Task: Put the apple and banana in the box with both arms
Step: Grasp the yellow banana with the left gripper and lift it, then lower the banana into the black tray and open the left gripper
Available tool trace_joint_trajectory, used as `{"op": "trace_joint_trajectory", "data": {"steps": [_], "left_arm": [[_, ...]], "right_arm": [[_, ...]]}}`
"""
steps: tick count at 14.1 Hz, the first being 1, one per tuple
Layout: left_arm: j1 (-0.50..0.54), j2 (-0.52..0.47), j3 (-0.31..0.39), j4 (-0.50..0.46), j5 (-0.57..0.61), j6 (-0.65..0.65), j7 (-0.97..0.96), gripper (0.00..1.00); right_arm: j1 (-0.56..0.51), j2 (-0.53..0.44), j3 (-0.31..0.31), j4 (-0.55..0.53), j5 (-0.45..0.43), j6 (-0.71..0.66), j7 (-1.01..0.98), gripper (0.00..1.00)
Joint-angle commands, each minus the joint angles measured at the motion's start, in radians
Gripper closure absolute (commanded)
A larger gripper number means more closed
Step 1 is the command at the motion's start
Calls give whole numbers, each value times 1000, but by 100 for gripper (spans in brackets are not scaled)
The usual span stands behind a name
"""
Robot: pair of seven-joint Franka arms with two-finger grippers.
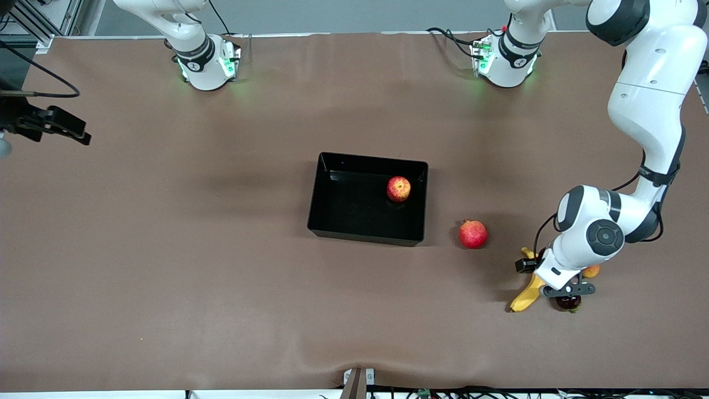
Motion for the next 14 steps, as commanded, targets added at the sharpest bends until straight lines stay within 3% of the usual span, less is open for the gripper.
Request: {"op": "trace_joint_trajectory", "data": {"steps": [1,5,8,12,14], "left_arm": [[12,-14,-8,12,23,-3,17,100],[5,-114,-36,-28,17,-62,1,100],[3,-226,-143,-51,-6,-160,-6,100],[-23,-251,-344,-34,-54,-249,-360,100],[-130,-249,-353,-31,-42,-259,-555,100]], "right_arm": [[4,0,0,8,-20,-14,-3,0],[5,0,-2,11,-23,-16,-5,0],[4,0,-2,11,-23,-21,-5,0],[-4,2,-3,36,-26,-4,-5,0],[-4,2,-3,36,-25,24,-5,0]]}}
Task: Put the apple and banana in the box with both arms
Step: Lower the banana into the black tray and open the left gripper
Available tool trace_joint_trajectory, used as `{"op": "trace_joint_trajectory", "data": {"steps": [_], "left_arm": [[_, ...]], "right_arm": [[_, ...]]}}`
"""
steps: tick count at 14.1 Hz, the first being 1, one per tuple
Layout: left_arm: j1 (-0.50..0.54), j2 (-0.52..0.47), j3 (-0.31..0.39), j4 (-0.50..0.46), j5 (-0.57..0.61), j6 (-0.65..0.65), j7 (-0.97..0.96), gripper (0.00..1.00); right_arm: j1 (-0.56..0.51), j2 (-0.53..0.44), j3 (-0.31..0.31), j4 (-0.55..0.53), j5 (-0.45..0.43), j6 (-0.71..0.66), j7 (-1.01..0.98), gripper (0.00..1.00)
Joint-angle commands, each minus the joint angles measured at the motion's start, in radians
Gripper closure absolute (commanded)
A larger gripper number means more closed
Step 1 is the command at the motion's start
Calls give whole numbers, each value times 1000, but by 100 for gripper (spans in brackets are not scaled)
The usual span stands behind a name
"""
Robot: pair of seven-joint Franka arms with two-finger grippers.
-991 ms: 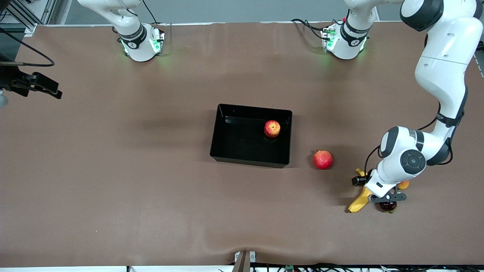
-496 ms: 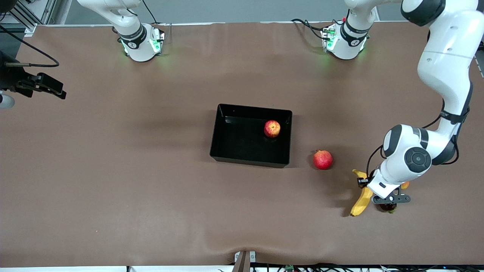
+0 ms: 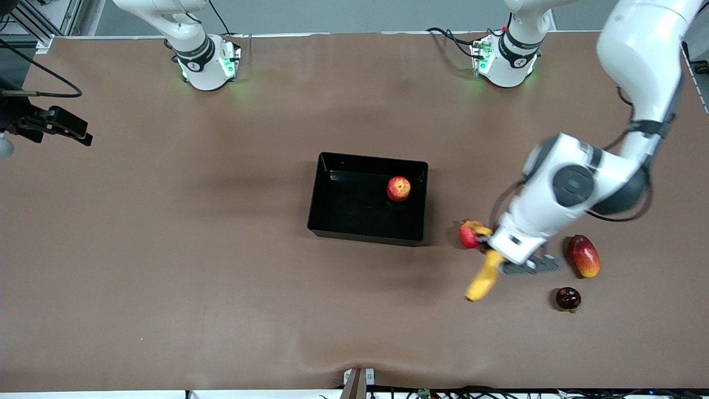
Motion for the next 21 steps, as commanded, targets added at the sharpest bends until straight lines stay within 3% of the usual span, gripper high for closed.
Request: {"op": "trace_joint_trajectory", "data": {"steps": [1,6,10,14,17,18,19,21], "left_arm": [[-130,0,0,-15,-5,-6,-213,100],[-389,69,13,14,84,-6,-289,100],[-471,127,17,21,96,2,-289,100],[-556,201,118,72,165,46,-274,100],[-599,275,150,123,168,89,-287,100],[-604,284,161,126,167,106,-290,63],[-618,287,172,125,170,128,-287,1],[-630,281,186,126,165,132,-289,0]], "right_arm": [[-4,1,4,17,-17,24,-4,0],[4,1,5,9,-17,5,-4,0],[-2,1,5,13,-17,11,-4,0],[-1,1,5,13,-17,8,-4,0],[-2,1,5,13,-18,5,-4,0],[-2,1,4,14,-18,5,-4,0],[-2,1,4,14,-18,5,-4,0],[-2,1,4,14,-18,5,-4,0]]}}
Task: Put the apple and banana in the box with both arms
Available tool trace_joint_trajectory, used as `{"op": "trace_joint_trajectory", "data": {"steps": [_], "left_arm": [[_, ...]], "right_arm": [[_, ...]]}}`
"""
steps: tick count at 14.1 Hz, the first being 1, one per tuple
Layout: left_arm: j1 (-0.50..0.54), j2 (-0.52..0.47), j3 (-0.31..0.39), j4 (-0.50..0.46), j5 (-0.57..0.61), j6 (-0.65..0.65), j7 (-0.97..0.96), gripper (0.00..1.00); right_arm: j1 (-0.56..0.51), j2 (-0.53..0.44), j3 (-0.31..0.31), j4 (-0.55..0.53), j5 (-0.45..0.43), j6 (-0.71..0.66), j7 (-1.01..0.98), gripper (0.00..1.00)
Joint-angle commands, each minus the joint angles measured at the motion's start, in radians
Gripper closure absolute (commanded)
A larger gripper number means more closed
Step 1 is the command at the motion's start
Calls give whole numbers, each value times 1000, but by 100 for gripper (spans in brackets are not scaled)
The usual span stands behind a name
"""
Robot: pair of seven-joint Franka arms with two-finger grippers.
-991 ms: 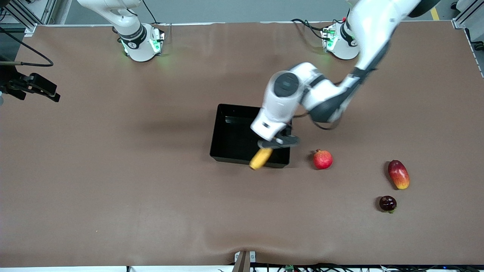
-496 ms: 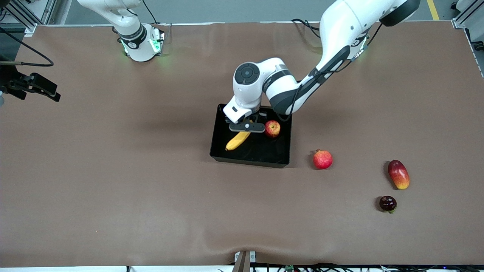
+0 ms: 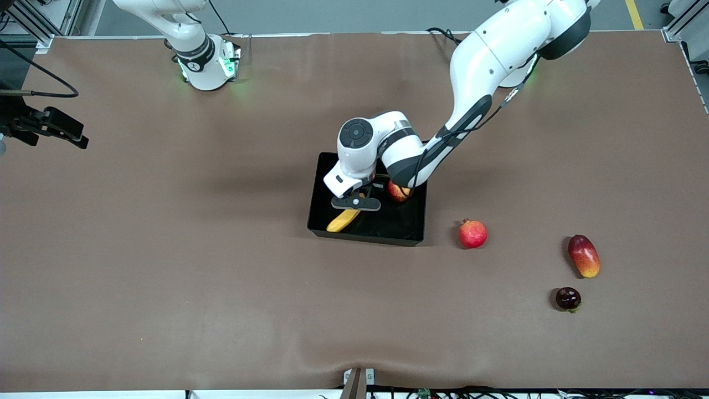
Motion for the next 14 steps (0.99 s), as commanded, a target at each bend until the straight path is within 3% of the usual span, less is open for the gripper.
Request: {"op": "trace_joint_trajectory", "data": {"steps": [1,3,6,10,14], "left_arm": [[-18,-12,17,36,20,1,-9,0],[29,-78,15,54,14,-25,3,0],[167,-203,-24,76,-35,-173,67,0],[425,-383,-24,77,-275,-362,494,0],[637,-544,-26,79,-319,-477,618,0]], "right_arm": [[-3,1,3,11,-18,-11,-4,0],[-3,1,3,11,-18,-11,-4,0],[-1,1,4,10,-17,-11,-4,0],[-1,1,3,10,-17,-11,-4,0],[2,1,4,10,-17,-13,-4,0]]}}
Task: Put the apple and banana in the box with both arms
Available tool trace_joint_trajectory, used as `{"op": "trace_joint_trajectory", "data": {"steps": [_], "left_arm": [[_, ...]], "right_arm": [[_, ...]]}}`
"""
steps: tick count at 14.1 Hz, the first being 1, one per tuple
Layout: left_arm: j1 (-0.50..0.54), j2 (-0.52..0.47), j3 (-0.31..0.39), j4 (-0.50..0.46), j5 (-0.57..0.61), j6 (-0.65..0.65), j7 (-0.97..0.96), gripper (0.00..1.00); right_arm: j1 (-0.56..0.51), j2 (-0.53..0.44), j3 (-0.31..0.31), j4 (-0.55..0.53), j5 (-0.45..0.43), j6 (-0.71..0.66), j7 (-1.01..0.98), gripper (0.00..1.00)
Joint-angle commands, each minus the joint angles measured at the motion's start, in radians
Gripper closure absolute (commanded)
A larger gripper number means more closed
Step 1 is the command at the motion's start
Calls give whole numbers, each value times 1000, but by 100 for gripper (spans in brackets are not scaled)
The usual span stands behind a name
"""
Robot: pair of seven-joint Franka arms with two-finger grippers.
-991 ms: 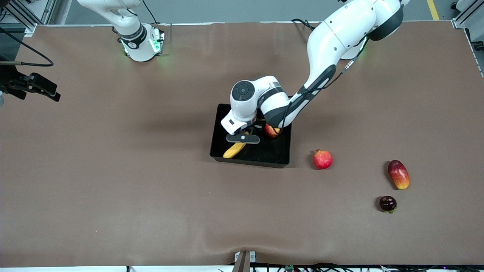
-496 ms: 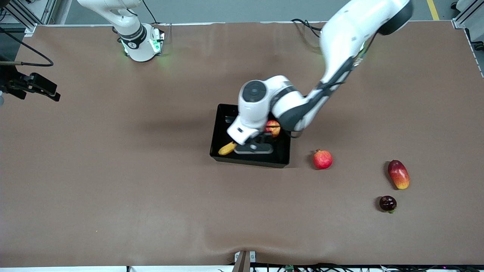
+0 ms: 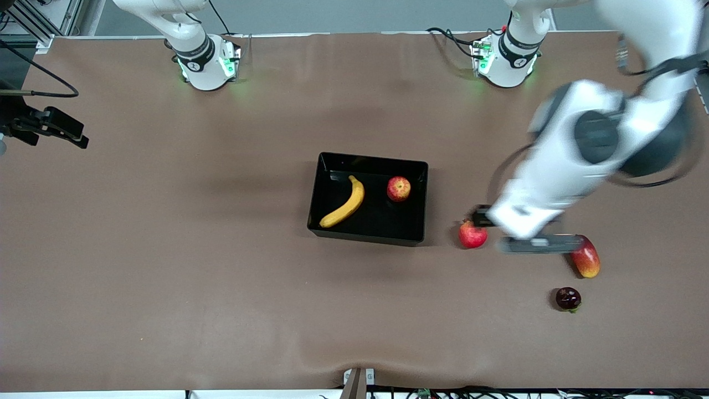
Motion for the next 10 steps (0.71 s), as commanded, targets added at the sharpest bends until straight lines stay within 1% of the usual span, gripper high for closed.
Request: {"op": "trace_joint_trajectory", "data": {"steps": [1,3,4,7,8,10], "left_arm": [[91,-125,-12,-35,-20,-86,25,0],[125,-171,-9,-35,-23,-125,66,0],[155,-194,-12,-35,-33,-132,112,0],[194,-251,-4,-35,-76,-177,220,0],[180,-278,32,-41,-90,-194,240,0],[29,-311,197,-44,-107,-260,266,0]], "right_arm": [[3,1,4,10,-17,-10,-3,0],[3,1,4,10,-17,-10,-3,0],[3,1,4,10,-17,-10,-3,0],[3,1,4,10,-17,-10,-3,0],[3,1,4,10,-17,-10,-3,0],[3,1,4,10,-17,-10,-3,0]]}}
